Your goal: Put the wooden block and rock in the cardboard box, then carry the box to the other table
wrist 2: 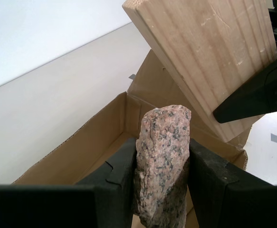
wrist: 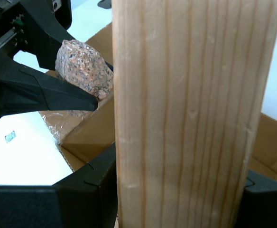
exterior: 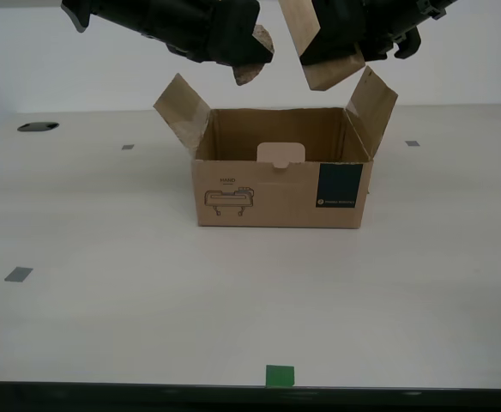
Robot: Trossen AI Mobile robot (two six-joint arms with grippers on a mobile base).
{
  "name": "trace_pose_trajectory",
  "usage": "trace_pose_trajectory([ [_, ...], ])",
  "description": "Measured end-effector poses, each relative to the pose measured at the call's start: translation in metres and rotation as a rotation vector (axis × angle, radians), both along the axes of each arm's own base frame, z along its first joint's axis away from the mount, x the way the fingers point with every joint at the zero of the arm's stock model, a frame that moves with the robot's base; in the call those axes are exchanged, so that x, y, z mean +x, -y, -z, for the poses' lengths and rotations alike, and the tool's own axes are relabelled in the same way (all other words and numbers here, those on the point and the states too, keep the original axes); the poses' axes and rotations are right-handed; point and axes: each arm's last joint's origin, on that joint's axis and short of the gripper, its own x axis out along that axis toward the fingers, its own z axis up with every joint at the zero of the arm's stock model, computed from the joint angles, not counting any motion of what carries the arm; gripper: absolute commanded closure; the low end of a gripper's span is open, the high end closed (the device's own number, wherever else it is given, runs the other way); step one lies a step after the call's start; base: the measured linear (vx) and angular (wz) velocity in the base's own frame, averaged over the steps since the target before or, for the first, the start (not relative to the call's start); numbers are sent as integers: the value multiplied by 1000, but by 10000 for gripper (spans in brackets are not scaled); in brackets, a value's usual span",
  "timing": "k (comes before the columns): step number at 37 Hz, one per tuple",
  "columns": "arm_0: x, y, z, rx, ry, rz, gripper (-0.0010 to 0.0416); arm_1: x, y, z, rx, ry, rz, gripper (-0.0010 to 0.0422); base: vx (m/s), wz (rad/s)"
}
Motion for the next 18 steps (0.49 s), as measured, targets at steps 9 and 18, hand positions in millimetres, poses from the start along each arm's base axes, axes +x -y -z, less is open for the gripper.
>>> trace_pose_trajectory([
  [9, 1, 0, -2, 4, 4, 1, 406, 0, 0, 0, -1, 0, 0, 412, 0, 0],
  [18, 1, 0, -1, 4, 2, 1, 406, 0, 0, 0, 0, 0, 0, 412, 0, 0],
])
